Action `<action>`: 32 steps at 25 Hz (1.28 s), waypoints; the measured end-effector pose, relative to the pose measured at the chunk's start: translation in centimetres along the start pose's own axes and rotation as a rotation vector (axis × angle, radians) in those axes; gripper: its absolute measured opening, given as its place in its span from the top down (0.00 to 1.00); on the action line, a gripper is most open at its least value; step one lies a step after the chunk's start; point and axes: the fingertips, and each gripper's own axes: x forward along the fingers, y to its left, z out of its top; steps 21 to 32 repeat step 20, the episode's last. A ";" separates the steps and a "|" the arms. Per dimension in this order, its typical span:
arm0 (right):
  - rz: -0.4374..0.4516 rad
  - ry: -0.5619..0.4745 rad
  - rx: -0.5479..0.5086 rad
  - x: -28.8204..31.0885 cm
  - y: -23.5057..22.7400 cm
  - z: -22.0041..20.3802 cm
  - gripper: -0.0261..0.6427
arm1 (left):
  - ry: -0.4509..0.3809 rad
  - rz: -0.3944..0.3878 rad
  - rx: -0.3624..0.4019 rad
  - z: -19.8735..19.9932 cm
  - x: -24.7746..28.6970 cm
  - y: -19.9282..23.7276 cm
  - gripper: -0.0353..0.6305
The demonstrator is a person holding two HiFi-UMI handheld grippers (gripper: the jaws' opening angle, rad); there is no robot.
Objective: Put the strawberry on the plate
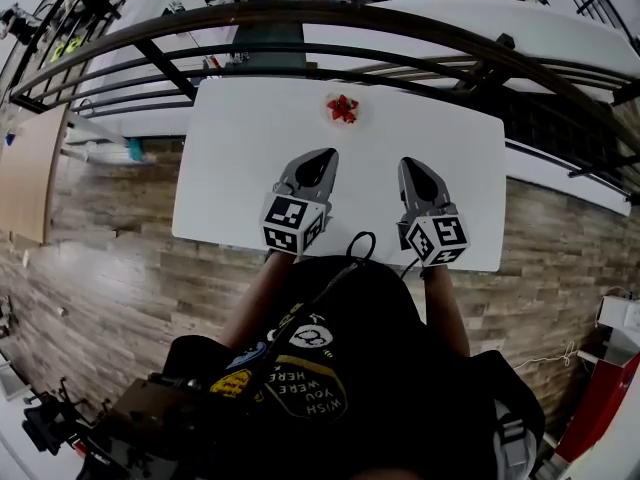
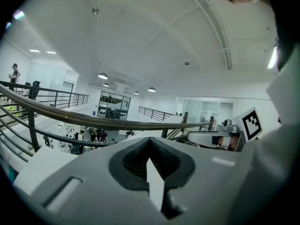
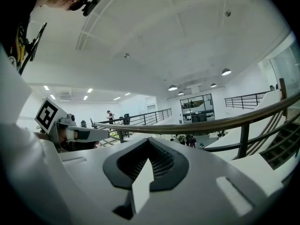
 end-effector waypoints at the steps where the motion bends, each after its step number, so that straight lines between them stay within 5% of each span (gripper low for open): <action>1: -0.001 -0.001 0.002 -0.3 -0.1 0.0 0.96 | -0.007 -0.001 0.003 0.1 0.0 -0.2 0.95; 32: 0.024 -0.021 0.008 -0.5 -0.4 1.5 0.96 | -0.030 -0.002 0.012 1.1 0.8 -0.8 0.95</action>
